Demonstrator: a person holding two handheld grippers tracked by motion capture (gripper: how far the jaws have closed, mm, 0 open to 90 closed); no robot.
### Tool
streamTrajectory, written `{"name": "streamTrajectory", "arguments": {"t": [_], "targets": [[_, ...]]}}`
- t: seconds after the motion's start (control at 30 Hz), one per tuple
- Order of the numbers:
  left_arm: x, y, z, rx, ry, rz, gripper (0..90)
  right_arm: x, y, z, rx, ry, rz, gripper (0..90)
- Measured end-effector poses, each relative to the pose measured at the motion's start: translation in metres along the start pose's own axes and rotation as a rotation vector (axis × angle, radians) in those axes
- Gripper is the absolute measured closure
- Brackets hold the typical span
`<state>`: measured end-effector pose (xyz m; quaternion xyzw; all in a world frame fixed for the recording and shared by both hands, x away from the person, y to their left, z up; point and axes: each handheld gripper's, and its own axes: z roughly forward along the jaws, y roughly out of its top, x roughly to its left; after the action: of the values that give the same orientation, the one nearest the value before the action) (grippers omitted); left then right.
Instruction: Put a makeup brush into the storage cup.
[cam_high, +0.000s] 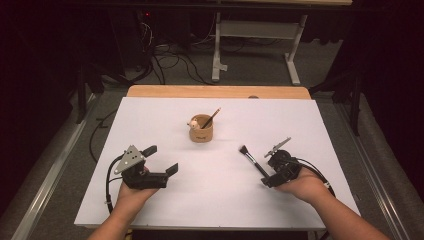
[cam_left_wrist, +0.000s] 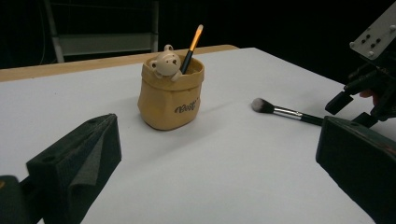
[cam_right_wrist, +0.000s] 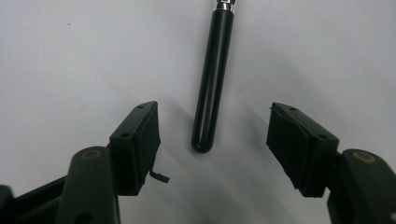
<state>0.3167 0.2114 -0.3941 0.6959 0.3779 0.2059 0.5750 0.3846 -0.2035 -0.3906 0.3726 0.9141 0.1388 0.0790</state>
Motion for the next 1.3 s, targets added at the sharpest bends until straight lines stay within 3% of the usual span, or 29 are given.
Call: {"name": "streamTrajectory", "arguments": {"t": [0.87, 1.3], "targets": [[-0.001, 0.000, -0.001, -0.014, -0.005, 0.002, 1.1, -0.002, 0.023, 0.003, 0.089, 0.038, -0.008, 70.3], [0.000, 0.001, -0.003, -0.032, 0.002, 0.002, 1.4, -0.003, 0.034, 0.007, 0.126, 0.041, -0.007, 75.3]]}}
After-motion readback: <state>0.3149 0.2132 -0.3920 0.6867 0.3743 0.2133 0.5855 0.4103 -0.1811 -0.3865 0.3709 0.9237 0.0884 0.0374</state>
